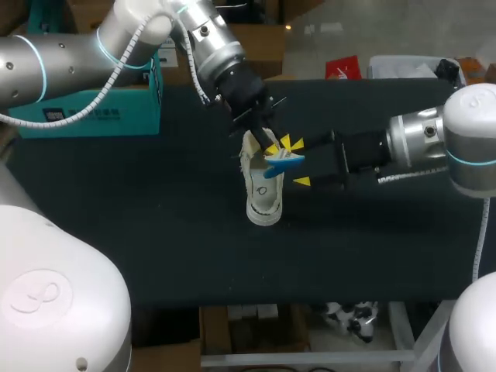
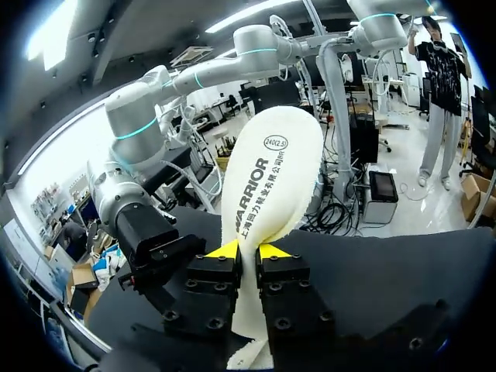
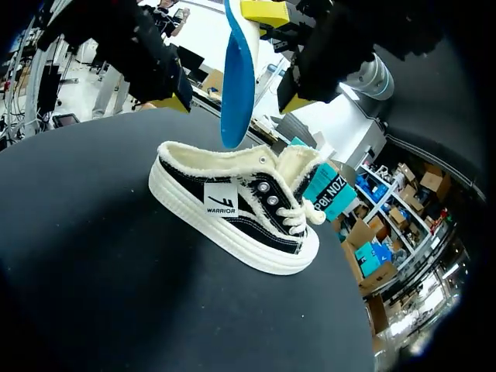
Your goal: Open the shoe tongue, take the insole out of the shoe, put the insole back into the shoe, and pack the shoe into the shoebox
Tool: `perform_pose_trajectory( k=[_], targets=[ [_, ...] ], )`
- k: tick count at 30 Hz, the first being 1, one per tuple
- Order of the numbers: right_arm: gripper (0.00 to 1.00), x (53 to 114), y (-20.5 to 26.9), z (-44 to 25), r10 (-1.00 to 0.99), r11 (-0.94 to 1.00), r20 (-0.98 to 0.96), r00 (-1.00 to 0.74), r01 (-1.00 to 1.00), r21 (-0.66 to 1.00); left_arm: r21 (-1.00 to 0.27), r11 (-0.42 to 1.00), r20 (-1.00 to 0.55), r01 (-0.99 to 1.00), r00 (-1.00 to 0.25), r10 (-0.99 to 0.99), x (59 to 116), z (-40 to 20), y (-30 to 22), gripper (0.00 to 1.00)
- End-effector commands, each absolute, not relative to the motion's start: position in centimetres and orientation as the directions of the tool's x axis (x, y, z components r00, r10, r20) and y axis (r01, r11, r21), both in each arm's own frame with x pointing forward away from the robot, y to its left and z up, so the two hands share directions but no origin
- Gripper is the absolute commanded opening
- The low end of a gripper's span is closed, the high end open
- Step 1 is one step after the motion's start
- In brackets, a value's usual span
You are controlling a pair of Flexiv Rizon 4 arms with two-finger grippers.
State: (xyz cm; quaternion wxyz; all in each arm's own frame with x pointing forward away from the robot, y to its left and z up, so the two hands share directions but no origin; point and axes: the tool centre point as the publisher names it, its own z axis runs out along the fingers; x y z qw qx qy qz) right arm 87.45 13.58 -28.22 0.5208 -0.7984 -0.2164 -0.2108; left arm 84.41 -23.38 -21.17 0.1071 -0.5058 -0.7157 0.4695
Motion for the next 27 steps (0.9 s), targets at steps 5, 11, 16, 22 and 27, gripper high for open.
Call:
perform_pose_trajectory(
  k=[5,11,16,22,27],
  targets=[
    [0.11,87.6,13.3,-28.3,0.111,-0.332,0.562,0.820,0.564,-0.757,-0.781,0.014,-0.325,0.624,-0.426,0.844,85.0,-21.9,-24.1,0.00],
    [0.00,87.7,13.0,-28.2,0.095,-0.316,0.563,0.821,0.561,-0.765,-0.781,-0.006,-0.328,0.624,-0.402,0.855,85.2,-22.3,-24.2,0.00],
    [0.00,87.9,12.9,-28.2,0.090,-0.302,0.565,0.820,0.563,-0.769,-0.779,-0.016,-0.332,0.627,-0.391,0.859,85.2,-22.6,-24.2,0.00],
    [0.00,88.0,12.7,-28.2,0.089,-0.287,0.564,0.821,0.563,-0.775,-0.793,-0.022,-0.324,0.609,-0.391,0.861,85.5,-22.9,-23.9,0.00],
    [0.00,88.0,12.5,-28.2,0.112,-0.291,0.562,0.819,0.568,-0.770,-0.841,-0.012,-0.259,0.541,-0.382,0.887,86.2,-22.9,-23.1,0.62]
  ],
)
